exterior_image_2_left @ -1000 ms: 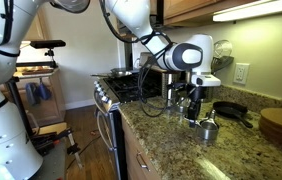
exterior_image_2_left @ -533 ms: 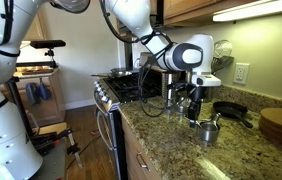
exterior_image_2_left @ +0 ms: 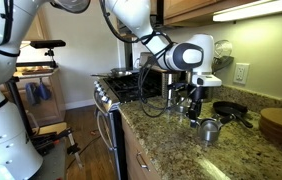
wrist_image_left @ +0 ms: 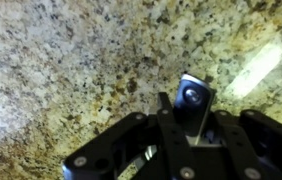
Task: Unstack the silver measuring cups
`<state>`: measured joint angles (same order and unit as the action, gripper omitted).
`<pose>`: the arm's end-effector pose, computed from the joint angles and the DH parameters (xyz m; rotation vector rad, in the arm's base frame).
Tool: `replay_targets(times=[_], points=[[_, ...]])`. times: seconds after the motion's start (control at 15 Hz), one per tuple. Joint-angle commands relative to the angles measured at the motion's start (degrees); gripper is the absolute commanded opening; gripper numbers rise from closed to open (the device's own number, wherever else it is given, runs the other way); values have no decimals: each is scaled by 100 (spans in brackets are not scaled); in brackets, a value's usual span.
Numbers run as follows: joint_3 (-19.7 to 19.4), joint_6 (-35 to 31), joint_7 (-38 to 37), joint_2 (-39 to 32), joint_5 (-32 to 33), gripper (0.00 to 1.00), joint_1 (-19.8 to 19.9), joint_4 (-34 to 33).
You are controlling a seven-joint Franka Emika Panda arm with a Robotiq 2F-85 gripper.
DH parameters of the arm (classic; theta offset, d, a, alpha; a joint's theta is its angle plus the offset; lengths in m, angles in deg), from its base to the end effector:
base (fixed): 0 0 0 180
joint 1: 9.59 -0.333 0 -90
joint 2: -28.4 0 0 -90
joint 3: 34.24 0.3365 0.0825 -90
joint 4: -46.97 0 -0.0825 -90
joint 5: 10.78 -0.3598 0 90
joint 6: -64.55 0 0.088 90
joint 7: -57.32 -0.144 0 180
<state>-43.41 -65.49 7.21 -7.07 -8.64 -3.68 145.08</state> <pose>0.6389 -0.1644 0.2264 2.5762 -1.5551 -0.0241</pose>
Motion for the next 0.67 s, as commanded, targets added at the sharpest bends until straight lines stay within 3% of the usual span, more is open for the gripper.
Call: replay_targets(times=[0.0,0.47,0.6], points=[[-110,53,83,128,-138,49,-95,97],[-116,10,43,264,-148,93,-120,238],[-107,-14,49,296,-189,100,-105,278]])
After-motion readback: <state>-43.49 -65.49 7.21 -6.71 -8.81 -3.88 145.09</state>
